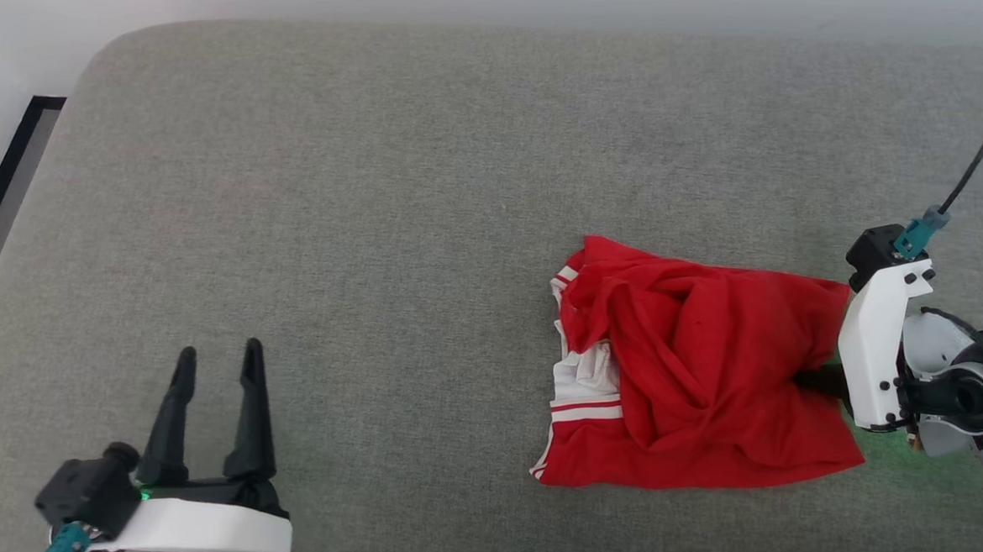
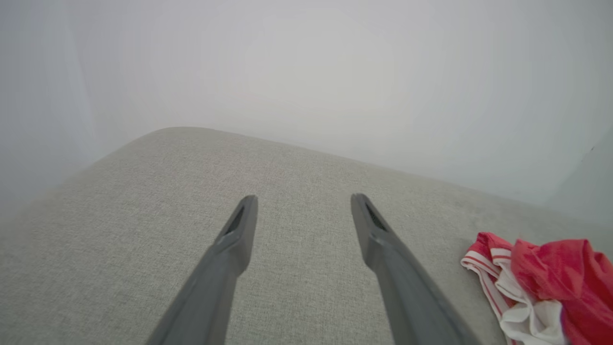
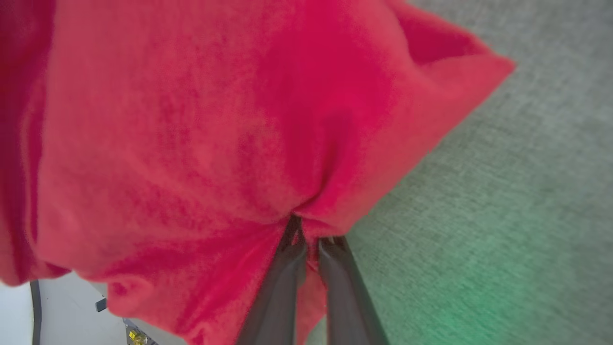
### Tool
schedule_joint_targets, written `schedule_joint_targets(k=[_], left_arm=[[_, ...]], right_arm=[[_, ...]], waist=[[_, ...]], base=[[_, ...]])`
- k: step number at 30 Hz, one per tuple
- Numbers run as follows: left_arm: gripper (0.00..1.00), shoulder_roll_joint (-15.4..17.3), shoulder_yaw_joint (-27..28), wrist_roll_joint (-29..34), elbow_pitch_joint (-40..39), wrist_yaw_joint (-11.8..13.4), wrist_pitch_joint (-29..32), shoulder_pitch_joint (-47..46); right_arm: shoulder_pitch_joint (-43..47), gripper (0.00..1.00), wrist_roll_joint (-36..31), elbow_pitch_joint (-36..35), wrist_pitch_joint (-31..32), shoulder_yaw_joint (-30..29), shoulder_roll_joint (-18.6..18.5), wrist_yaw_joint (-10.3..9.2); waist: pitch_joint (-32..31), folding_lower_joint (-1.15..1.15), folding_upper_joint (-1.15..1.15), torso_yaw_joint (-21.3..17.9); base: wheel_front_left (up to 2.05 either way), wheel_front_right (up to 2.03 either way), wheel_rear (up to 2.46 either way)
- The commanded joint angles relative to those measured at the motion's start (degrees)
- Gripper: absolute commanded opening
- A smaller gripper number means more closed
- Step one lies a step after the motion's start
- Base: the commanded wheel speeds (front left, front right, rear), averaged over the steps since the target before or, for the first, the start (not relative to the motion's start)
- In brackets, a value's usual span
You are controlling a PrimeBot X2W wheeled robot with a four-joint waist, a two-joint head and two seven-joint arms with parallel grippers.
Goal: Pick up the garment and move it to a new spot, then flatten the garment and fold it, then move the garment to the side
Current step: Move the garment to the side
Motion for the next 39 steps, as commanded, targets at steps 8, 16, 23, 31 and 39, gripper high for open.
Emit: schedule_joint_targets(k=[8, 16, 23, 31, 39], left_arm=[[1.0, -0.2, 2.6, -2.9, 0.7, -0.2, -0.3, -2.5], [1.0, 1.4, -0.2, -1.3, -0.9, -0.2, -0.3, -7.2], [1.0, 1.9, -3.9, 0.2, -1.7, -0.2, -0.3, -12.1], [1.0, 3.2, -8.6, 1.8, -2.2, -0.2, -0.3, -18.0], [1.0, 5.2, -14.4, 2.9, -2.3, -0.2, -0.3, -23.8]], right_arm=[[0.6, 0.0, 0.0, -3.9, -2.9, -0.8, -0.7, -0.02], [-3.6, 0.0, -3.0, -9.2, -2.5, -3.9, -5.7, -0.03], [-6.9, 0.0, -6.9, -10.0, -4.2, -7.3, -8.9, -0.03], [-10.9, 0.0, -12.8, -7.8, -10.2, -10.5, -11.8, -0.03], [-15.2, 0.0, -18.2, -3.5, -16.5, -12.0, -12.9, -0.03]], waist=[[-0.2, 0.0, 0.0, -2.3], [1.9, 0.0, 0.0, -6.7], [4.4, 0.0, 0.0, -10.7], [7.8, 0.0, 0.0, -16.1], [11.1, 0.0, 0.0, -21.3]], base=[[0.0, 0.0, 0.0], [0.0, 0.0, 0.0], [0.0, 0.0, 0.0], [0.0, 0.0, 0.0], [0.0, 0.0, 0.0]])
